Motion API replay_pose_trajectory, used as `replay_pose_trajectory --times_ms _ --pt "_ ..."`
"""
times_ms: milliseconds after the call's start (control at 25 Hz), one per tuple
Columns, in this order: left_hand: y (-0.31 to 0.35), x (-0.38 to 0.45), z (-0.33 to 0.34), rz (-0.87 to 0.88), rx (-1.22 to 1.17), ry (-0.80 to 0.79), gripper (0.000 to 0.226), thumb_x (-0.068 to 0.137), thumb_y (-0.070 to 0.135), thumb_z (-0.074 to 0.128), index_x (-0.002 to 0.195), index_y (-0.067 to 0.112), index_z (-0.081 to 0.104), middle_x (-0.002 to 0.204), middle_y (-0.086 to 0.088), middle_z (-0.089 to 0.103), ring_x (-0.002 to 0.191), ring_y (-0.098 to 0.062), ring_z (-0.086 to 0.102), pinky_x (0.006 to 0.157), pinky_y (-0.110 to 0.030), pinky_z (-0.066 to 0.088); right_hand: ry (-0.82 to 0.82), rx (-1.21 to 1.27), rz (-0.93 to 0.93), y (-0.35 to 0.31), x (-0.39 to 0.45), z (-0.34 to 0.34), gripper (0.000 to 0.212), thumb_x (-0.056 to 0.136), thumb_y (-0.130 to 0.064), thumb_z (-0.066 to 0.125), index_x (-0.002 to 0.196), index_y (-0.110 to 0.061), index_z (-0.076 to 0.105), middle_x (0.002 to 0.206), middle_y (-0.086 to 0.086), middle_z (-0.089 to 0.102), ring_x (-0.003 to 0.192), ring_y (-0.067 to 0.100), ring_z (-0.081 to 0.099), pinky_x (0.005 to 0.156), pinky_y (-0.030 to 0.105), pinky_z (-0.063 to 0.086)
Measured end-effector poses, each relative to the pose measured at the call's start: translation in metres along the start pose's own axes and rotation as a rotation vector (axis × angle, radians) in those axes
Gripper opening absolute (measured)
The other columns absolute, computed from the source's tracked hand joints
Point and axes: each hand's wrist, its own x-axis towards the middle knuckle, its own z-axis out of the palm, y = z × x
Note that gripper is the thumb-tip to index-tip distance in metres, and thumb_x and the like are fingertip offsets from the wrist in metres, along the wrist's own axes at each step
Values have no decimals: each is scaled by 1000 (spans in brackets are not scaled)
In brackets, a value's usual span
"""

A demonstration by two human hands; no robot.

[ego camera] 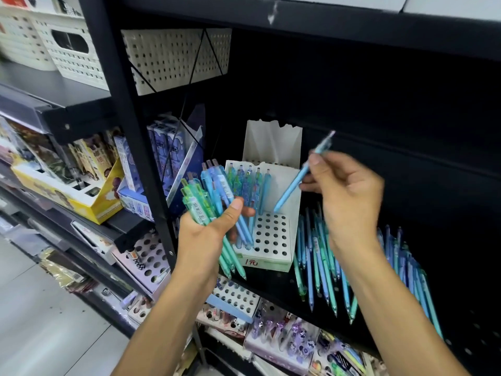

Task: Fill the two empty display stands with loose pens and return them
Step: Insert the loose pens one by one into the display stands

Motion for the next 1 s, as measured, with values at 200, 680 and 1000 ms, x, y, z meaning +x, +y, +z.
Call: replay_pose_trajectory --times_ms 200,680,1000 --pt "4 -4 -7 -25 -30 19 23 77 23 70 93 7 66 77 -10 75 75 -25 63 58 -27 45 -66 -448 -65 37 -4 7 15 92 -17 69 106 -19 66 90 -7 72 82 9 71 81 31 60" --pt "1 -7 -12 -16 -3 -25 20 86 15 69 99 0 68 80 -15 75 76 -29 52 50 -22 44 -335 -1102 -14 40 15 31 17 92 -27 65 95 -11 70 86 5 73 81 27 69 74 35 57" --pt "-1 -12 0 -53 88 -219 10 83 14 71 92 9 71 79 -16 75 60 -20 56 48 -24 41 -541 -143 150 -5 -15 27 9 92 -8 66 93 -12 74 75 6 69 59 14 58 48 27 50"
